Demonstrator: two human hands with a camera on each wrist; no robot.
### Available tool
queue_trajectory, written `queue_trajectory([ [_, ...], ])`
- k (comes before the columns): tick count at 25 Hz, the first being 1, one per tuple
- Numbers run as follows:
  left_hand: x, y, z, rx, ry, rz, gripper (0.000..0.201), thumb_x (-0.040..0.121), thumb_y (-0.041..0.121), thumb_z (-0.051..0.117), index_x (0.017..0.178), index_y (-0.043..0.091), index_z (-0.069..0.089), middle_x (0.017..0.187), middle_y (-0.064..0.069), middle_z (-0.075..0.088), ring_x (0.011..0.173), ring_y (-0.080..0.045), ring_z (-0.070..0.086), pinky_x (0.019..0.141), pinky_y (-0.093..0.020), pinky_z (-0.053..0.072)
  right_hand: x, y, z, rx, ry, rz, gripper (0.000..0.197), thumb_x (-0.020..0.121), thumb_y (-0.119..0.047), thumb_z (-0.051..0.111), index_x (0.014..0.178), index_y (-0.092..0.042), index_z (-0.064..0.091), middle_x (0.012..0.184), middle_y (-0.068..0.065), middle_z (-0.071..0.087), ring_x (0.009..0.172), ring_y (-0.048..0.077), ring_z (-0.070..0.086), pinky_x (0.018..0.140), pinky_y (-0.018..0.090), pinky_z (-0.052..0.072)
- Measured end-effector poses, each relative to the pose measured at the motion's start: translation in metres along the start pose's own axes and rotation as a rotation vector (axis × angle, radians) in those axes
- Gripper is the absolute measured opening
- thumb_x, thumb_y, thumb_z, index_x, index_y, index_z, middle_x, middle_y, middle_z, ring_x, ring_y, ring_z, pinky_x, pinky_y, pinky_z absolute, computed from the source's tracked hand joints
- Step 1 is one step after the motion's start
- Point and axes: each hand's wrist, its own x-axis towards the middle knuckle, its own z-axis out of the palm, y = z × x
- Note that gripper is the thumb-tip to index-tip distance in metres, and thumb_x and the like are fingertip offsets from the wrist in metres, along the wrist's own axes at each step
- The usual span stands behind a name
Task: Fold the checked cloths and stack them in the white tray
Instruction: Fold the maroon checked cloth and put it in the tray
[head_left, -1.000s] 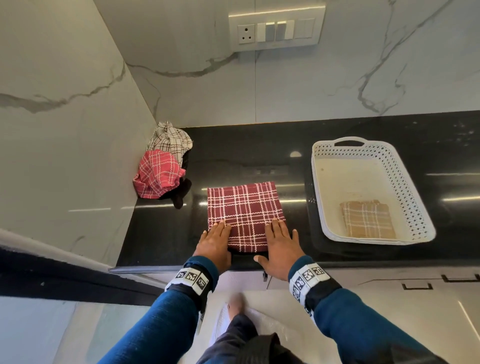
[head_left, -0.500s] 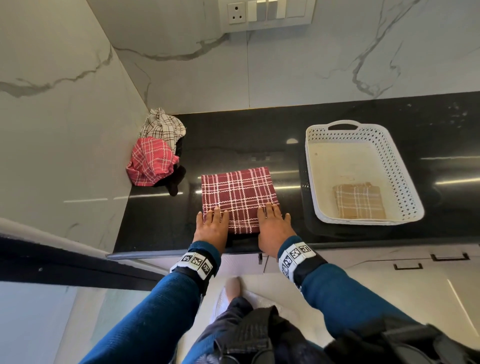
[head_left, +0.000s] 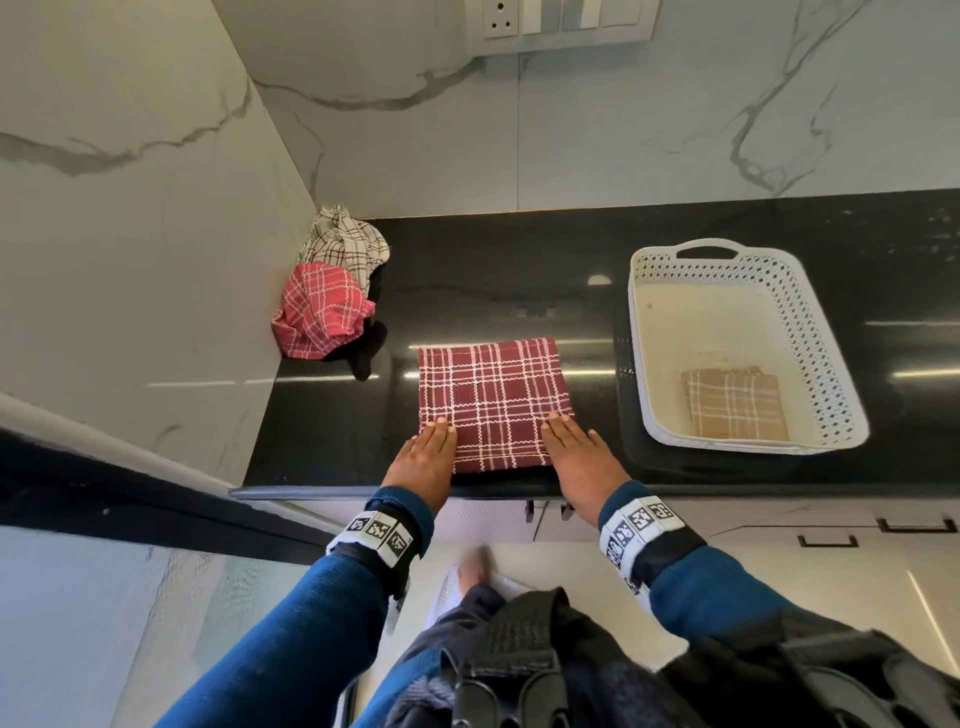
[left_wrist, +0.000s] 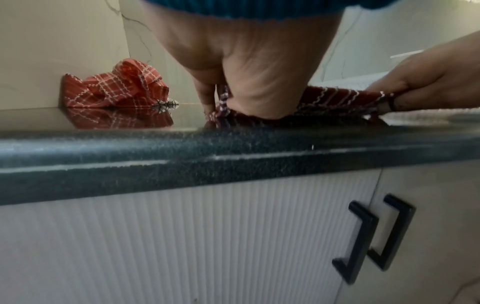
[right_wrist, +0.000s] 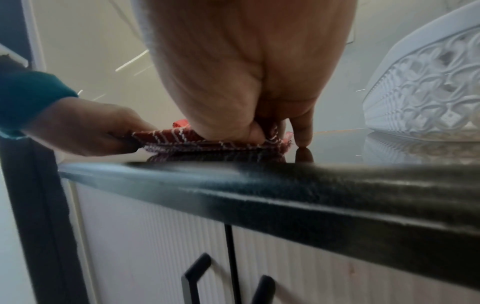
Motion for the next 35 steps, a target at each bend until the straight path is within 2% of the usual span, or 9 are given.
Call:
queue_trajectory([
  [2,-0.006,-0.006,-0.015,-0.145,0.015,-0.013,0.057,0.093,0.008,0.051,0.149,0.017,0.042,0.159,0.0,0.034,0.144,-0.019,0.034,0.118,-0.032,0.027,-0.007,0.012,-0.009,0.174,-0.005,-0.032,0.06,0.094,-0.002,0.051,0.151,-0.019,0.041,0.158,0.002,0.037,0.146,0.023,0.035,0.117,0.053,0.033],
  [4,-0.013,-0.019,-0.031,-0.341,-0.048,-0.032,0.043,0.092,0.01,0.054,0.132,0.024,0.061,0.14,0.002,0.057,0.123,-0.017,0.055,0.108,-0.031,0.041,-0.015,0.023,-0.021,0.389,0.035,-0.023,0.035,0.099,-0.01,0.052,0.129,-0.024,0.063,0.13,0.0,0.065,0.115,0.02,0.063,0.099,0.045,0.05],
  [6,-0.018,-0.034,-0.041,-0.563,-0.062,-0.067,0.023,0.093,0.016,0.061,0.111,0.028,0.07,0.109,0.005,0.07,0.099,-0.011,0.064,0.097,-0.035,0.052,-0.022,0.03,-0.036,0.525,0.111,-0.014,0.014,0.1,-0.022,0.058,0.108,-0.023,0.07,0.103,-0.005,0.072,0.092,0.012,0.067,0.083,0.033,0.055],
  [9,-0.008,-0.048,-0.047,-0.848,0.093,-0.17,0.002,0.092,0.027,0.07,0.093,0.027,0.068,0.087,0.006,0.073,0.084,-0.009,0.069,0.082,-0.034,0.057,-0.017,0.026,-0.061,0.64,0.254,0.016,0.007,0.099,-0.027,0.061,0.1,-0.023,0.067,0.09,-0.016,0.066,0.083,-0.002,0.062,0.068,0.011,0.043],
  [13,0.033,-0.039,-0.048,-0.883,0.267,-0.308,0.02,0.1,0.035,0.055,0.1,0.016,0.06,0.088,0.0,0.069,0.083,-0.022,0.067,0.074,-0.035,0.051,0.025,0.027,-0.069,0.726,0.38,0.154,0.009,0.1,-0.027,0.059,0.1,-0.018,0.063,0.089,-0.007,0.065,0.081,0.007,0.064,0.067,0.022,0.049],
  [16,0.062,-0.03,-0.043,-0.786,0.2,-0.422,0.029,0.104,0.036,0.043,0.11,0.009,0.051,0.097,-0.011,0.064,0.089,-0.031,0.063,0.077,-0.037,0.047,0.058,0.027,-0.061,0.735,0.363,0.286,0.007,0.101,-0.02,0.057,0.095,-0.017,0.059,0.09,-0.001,0.064,0.08,0.017,0.063,0.061,0.022,0.042],
  [19,0.078,-0.022,-0.037,-0.666,0.141,-0.505,0.028,0.105,0.033,0.037,0.114,0.007,0.045,0.103,-0.019,0.064,0.091,-0.038,0.062,0.08,-0.043,0.049,0.079,0.027,-0.049,0.702,0.31,0.4,0.01,0.102,-0.018,0.054,0.104,-0.01,0.061,0.098,0.008,0.066,0.083,0.021,0.061,0.068,0.027,0.042],
  [24,0.091,-0.015,-0.033,-0.574,0.069,-0.566,0.02,0.104,0.03,0.033,0.116,0.014,0.036,0.1,-0.012,0.063,0.088,-0.034,0.062,0.079,-0.044,0.046,0.087,0.025,-0.039,0.471,0.253,0.435,0.02,0.107,-0.026,0.039,0.111,-0.009,0.051,0.095,0.013,0.069,0.084,0.035,0.067,0.065,0.035,0.044],
  [35,0.1,-0.011,-0.038,-0.559,0.124,-0.648,0.012,0.101,0.022,0.039,0.11,0.016,0.033,0.11,-0.011,0.06,0.093,-0.035,0.063,0.076,-0.045,0.05,0.094,0.033,-0.043,0.456,0.207,0.467,0.027,0.107,-0.039,0.036,0.104,-0.014,0.046,0.092,0.01,0.067,0.078,0.028,0.063,0.069,0.039,0.052],
])
